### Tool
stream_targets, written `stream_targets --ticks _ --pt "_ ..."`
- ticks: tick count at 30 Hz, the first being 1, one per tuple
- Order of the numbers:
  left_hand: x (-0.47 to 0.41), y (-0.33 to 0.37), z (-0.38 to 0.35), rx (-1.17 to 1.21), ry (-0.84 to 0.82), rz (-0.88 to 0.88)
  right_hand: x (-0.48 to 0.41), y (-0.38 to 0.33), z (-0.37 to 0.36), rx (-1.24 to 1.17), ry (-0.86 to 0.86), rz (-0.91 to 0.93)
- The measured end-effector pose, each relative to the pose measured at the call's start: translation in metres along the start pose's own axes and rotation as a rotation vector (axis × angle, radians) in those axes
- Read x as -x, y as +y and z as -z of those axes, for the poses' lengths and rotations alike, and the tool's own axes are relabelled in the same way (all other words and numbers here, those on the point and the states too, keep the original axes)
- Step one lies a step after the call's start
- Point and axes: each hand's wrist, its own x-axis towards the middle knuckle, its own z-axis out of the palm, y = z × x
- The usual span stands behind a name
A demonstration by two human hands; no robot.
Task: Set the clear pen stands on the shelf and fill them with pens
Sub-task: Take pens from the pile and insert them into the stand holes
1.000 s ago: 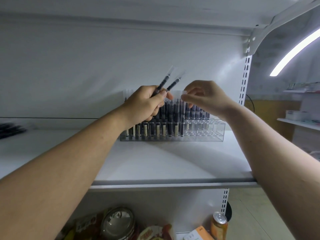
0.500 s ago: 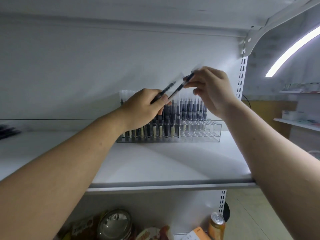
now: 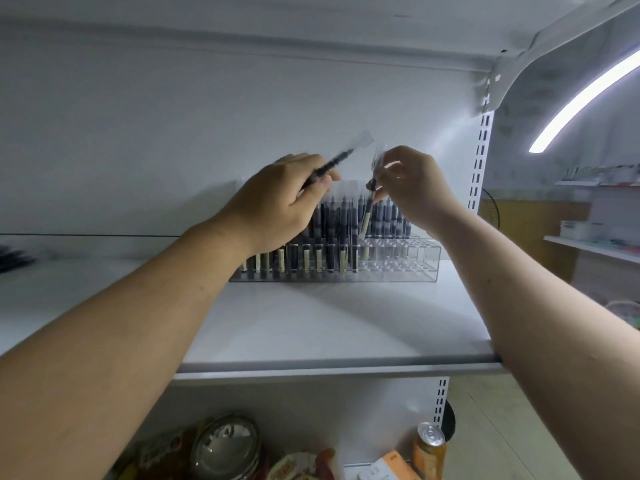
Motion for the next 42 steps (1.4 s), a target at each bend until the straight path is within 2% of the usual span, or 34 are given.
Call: stream_targets --ticks 7,11,17,21,23,25,27,29,31,33,35,42 --pt "-0.002 -0.001 0.001 -0.081 0.040 -0.032 -0.001 0.002 -0.001 0.052 -0.039 -0.014" --pt "-0.002 -0.002 0.002 -0.078 0.034 -0.013 0.003 0.004 -0.004 0.127 -0.193 -0.005" --pt "-0.002 -0.001 0.002 -0.101 0.034 -0.004 0.003 0.011 -0.005 0.182 -0.357 -0.113" --pt "-0.002 -0.001 0.002 -0.124 0.028 -0.009 0.002 0.013 -0.002 0.275 -0.309 -0.083" --pt "-0.001 -0.001 0.001 -0.140 0.026 -0.006 0.000 0.015 0.001 0.262 -0.185 0.000" --pt "-0.002 -0.001 0.001 -0.156 0.029 0.002 -0.002 0.009 0.006 0.180 -0.013 0.107" --pt "-0.002 -0.002 0.001 -0.189 0.027 0.004 -0.002 -0.001 0.011 -0.046 0.034 0.149" --pt "-0.004 -0.003 0.000 -0.230 0.005 0.003 0.000 -0.011 0.012 -0.361 -0.095 0.106" --pt "-0.006 -0.005 0.000 -0.267 -0.011 -0.006 0.003 -0.017 0.010 -0.568 -0.268 0.050" --pt "-0.007 -0.005 -0.001 -0.307 -0.021 -0.019 0.006 -0.021 0.007 -0.627 -0.375 0.049" --pt "-0.006 -0.004 -0.001 -0.332 -0.028 -0.024 0.006 -0.021 0.005 -0.642 -0.406 0.059" --pt "-0.006 0.001 0.001 -0.363 -0.066 -0.011 0.000 -0.018 0.004 -0.728 -0.262 0.009"
